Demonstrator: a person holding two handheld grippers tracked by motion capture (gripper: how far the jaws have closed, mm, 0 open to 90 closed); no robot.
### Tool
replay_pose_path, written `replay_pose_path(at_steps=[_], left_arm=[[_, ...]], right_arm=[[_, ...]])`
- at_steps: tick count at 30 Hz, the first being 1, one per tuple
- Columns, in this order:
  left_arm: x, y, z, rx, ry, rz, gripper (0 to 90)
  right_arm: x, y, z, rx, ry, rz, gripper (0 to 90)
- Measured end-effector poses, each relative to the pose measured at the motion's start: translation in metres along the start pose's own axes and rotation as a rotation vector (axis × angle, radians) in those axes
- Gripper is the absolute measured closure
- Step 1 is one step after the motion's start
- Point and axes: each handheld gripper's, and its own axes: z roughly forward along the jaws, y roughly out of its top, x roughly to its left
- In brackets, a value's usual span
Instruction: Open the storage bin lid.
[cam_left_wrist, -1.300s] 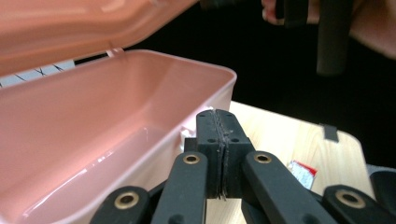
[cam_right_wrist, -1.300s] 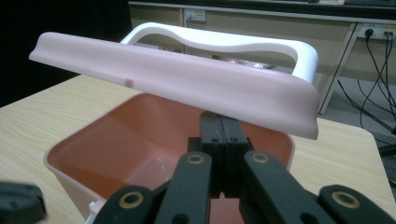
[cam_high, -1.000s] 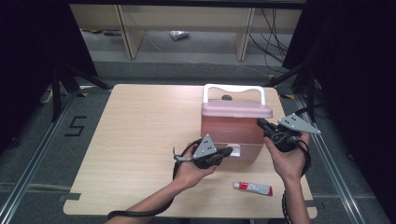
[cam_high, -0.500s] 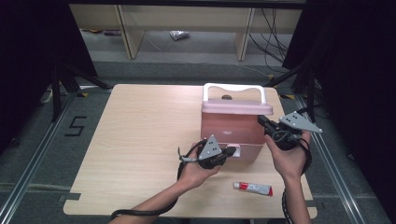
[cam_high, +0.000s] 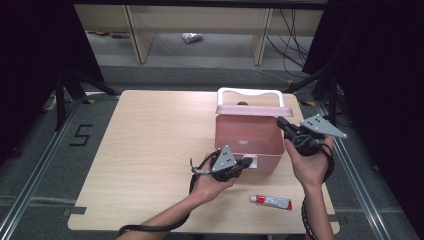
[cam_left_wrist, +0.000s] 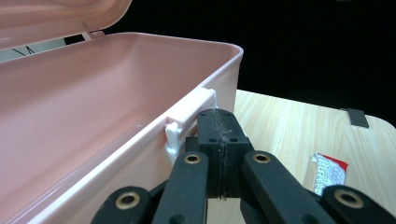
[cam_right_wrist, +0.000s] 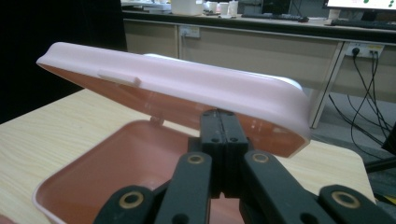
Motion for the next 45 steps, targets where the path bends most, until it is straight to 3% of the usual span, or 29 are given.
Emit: replay_pose_path(at_steps=[17,18,25,29,45], left_arm=[[0.000,-0.001,0.000,-0.008,-0.004,-0.008,89.1],[0.000,-0.001,0.000,-0.009,-0.004,-0.007,89.2],[0.000,-0.001,0.000,-0.008,-0.003,-0.007,89.2],[0.000,-0.001,0.000,-0.009,-0.003,-0.007,89.2],[0.000,-0.001,0.000,-0.009,-0.003,-0.008,89.2]], right_arm=[[-0.005,0.014,0.010,-0.049,-0.033,-0.012,90.0],[-0.004,0.015,0.011,-0.042,-0.031,0.010,90.0],[-0.007,0.016,0.016,-0.052,-0.045,-0.008,90.0],[-0.006,0.016,0.017,-0.047,-0.047,0.014,90.0],[-0.009,0.021,0.025,-0.071,-0.066,0.016,90.0]])
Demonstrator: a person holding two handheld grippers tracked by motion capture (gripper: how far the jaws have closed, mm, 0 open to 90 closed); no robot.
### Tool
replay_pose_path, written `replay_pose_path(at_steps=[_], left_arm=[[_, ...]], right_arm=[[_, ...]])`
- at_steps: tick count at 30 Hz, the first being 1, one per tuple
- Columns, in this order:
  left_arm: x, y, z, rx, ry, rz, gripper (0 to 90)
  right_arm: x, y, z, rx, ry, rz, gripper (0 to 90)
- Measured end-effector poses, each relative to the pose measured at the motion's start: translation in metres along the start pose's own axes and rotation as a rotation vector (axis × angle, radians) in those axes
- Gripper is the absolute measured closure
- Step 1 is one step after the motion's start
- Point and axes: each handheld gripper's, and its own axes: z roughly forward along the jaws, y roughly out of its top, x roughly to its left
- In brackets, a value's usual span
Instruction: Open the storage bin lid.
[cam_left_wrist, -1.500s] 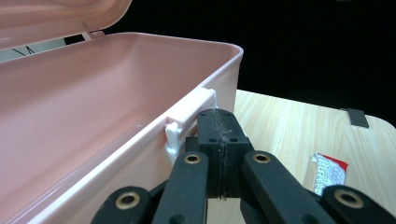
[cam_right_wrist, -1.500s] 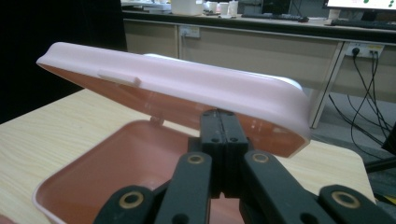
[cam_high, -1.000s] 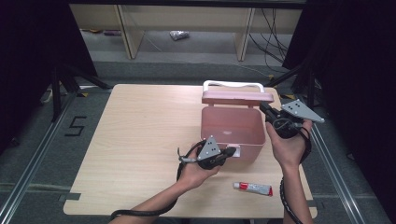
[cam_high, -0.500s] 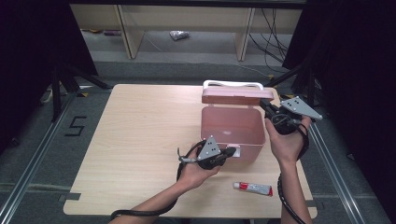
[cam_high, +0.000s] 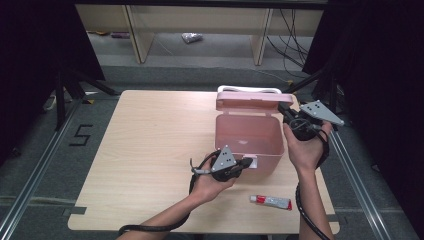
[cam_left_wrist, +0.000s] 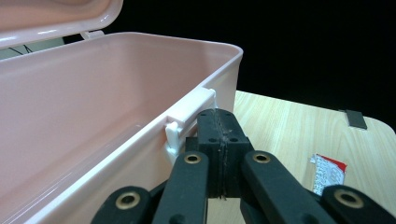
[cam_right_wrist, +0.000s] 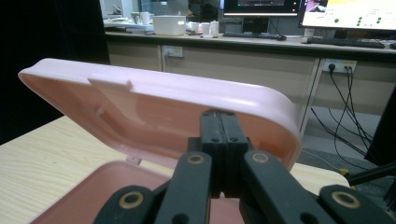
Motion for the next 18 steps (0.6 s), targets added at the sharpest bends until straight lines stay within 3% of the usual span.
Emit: replay_pose_path(at_steps=[18], left_arm=[[-0.0002,-0.0002,0.0000,-0.001,0.001,-0.003,89.2]], right_arm=[[-0.0016,0.0053,0.0095,-0.019,-0.023,-0.005,90.0]])
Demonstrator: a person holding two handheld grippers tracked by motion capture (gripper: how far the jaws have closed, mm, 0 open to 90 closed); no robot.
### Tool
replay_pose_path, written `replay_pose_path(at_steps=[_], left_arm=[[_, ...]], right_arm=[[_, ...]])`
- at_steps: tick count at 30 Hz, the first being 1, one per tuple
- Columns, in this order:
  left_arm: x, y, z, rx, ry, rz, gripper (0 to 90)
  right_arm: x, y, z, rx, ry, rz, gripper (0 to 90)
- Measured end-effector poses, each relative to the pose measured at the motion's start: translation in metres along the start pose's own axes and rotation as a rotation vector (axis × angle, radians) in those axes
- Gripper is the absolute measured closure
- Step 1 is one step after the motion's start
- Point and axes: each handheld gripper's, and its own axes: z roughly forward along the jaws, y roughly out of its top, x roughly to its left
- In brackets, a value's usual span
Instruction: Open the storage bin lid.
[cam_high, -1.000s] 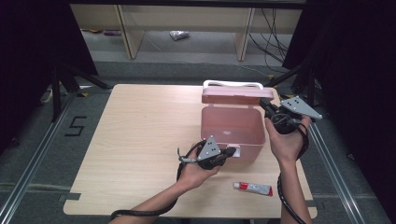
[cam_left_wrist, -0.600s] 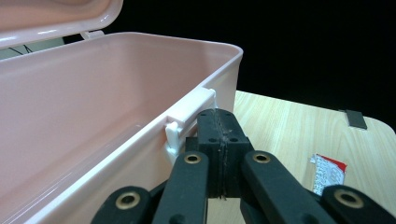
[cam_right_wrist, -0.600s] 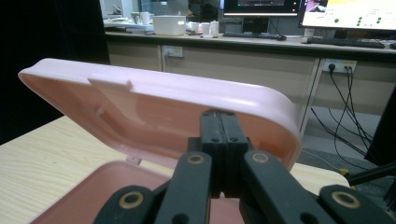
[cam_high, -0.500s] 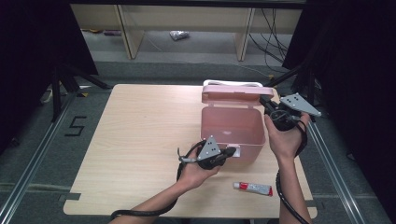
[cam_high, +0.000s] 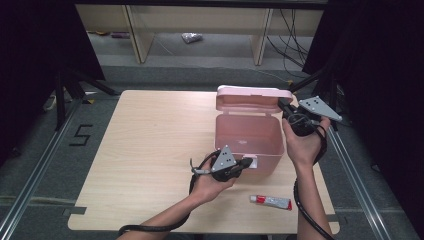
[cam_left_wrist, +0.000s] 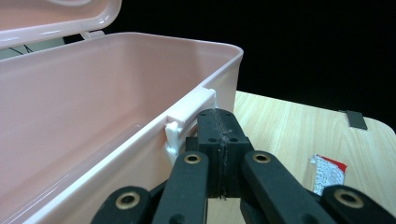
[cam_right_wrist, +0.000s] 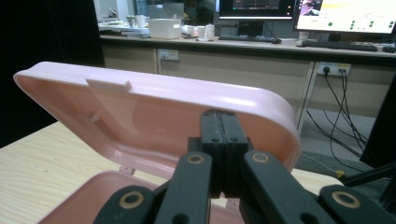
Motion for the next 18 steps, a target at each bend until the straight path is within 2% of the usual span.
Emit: replay_pose_path(at_steps=[3,4,18], left_arm=[[0.000,0.000,0.001,-0.013,-0.007,-0.001,89.2],[0.000,0.000,0.000,0.002,0.000,0.002,89.2],[0.001,0.000,0.001,-0.012,-0.008,-0.001,89.2]], right_arm=[[0.000,0.001,0.001,0.002,-0.007,0.003,90.0],[0.000,0.001,0.001,0.003,-0.008,0.012,90.0],[-0.003,0.005,0.010,0.001,-0.021,0.010,90.0]])
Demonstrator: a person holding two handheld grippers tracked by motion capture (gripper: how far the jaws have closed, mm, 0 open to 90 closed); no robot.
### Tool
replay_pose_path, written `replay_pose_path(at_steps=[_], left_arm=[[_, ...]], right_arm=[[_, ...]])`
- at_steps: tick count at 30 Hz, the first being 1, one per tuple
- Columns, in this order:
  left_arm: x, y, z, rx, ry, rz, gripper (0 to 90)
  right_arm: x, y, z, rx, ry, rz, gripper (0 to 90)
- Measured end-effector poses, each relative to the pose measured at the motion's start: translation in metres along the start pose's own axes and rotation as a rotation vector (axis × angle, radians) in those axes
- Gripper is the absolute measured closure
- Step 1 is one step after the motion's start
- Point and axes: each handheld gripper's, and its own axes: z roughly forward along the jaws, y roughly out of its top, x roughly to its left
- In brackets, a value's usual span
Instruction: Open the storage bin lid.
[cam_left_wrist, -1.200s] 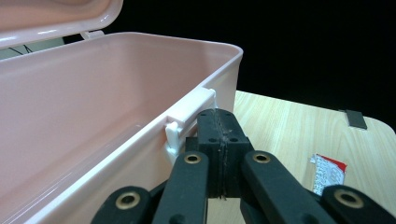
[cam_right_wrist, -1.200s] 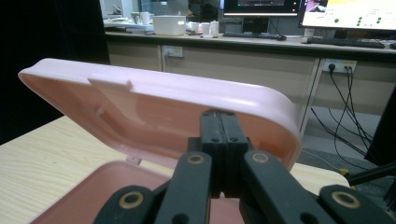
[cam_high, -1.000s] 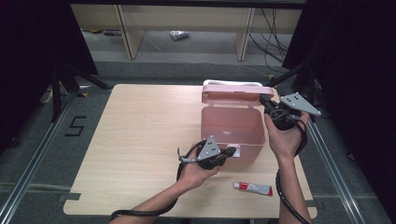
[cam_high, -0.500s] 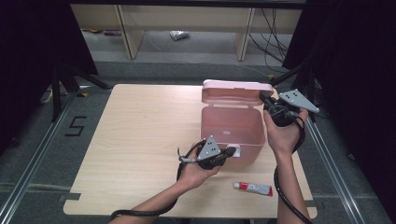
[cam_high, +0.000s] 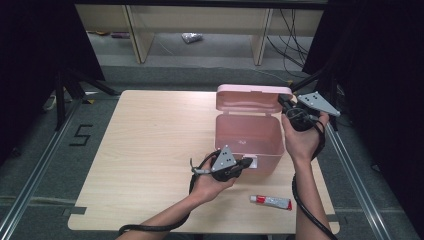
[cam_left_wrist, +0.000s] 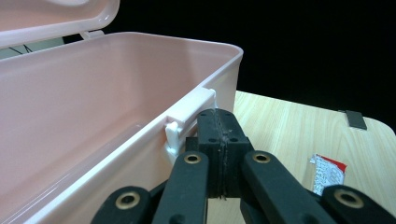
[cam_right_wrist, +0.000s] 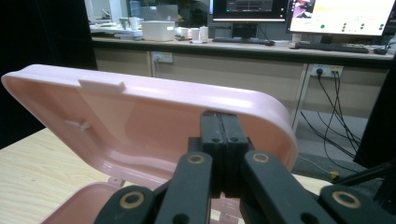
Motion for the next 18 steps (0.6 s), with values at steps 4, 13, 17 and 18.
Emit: replay_pose_path(at_steps=[4,13,17,18], left_arm=[[0.000,0.000,0.000,0.001,0.002,-0.001,89.2],[0.000,0.000,-0.001,0.011,0.005,-0.001,89.2],[0.000,0.000,-0.001,0.012,0.005,-0.002,89.2],[0.000,0.000,-0.001,0.012,0.006,-0.003,89.2]], right_arm=[[-0.001,0.000,0.002,0.002,-0.005,0.000,90.0],[-0.002,0.003,0.007,0.001,-0.024,0.004,90.0],[-0.003,0.005,0.011,-0.003,-0.024,0.000,90.0],[-0.003,0.005,0.011,-0.003,-0.024,0.000,90.0]])
